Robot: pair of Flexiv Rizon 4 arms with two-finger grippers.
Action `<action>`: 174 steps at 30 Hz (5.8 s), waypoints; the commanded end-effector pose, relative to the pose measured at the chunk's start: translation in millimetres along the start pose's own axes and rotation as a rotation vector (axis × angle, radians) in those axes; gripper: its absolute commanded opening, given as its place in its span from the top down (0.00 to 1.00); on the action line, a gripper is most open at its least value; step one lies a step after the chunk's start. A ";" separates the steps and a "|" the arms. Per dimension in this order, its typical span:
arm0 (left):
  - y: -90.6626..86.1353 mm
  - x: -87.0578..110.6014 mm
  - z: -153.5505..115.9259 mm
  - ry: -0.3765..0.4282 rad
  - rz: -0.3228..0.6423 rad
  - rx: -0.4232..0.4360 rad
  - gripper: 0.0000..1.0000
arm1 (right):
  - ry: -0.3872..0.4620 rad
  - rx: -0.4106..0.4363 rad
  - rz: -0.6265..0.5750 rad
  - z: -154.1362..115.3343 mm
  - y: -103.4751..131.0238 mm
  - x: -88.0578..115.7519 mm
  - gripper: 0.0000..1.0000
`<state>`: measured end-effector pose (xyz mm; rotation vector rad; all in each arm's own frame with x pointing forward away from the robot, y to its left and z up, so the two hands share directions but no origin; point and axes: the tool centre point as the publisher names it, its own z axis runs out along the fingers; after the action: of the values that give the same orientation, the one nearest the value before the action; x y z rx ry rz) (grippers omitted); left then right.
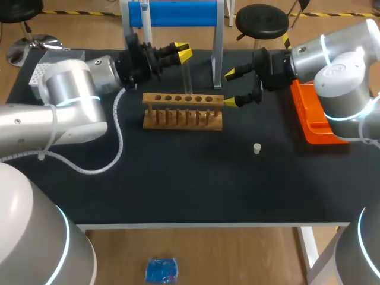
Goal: Invert the test tube, pick up the pipette, mount the tip to pipette, aspirate from beaker and dispense into the tube, eject the tip, return the pipette, and cap with the stopper.
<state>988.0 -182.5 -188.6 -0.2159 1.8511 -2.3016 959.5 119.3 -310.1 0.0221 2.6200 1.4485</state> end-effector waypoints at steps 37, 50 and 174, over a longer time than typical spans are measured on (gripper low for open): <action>15.6 -8.7 -3.6 -0.011 0.033 -0.130 1.00 | 0.001 0.001 0.000 0.2 0.1 -0.5 0.00; 13.8 -6.7 -5.8 -0.001 0.026 -0.244 1.00 | 0.001 0.001 0.000 0.2 0.1 -0.5 0.00; 78.5 -9.8 -12.0 -0.023 -0.027 -0.414 1.00 | 0.001 0.001 0.000 0.2 0.1 -0.5 0.00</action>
<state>996.9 -184.5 -265.5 -0.3225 2.3086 -1.8935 959.5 119.3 -310.0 0.0222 2.6200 1.4485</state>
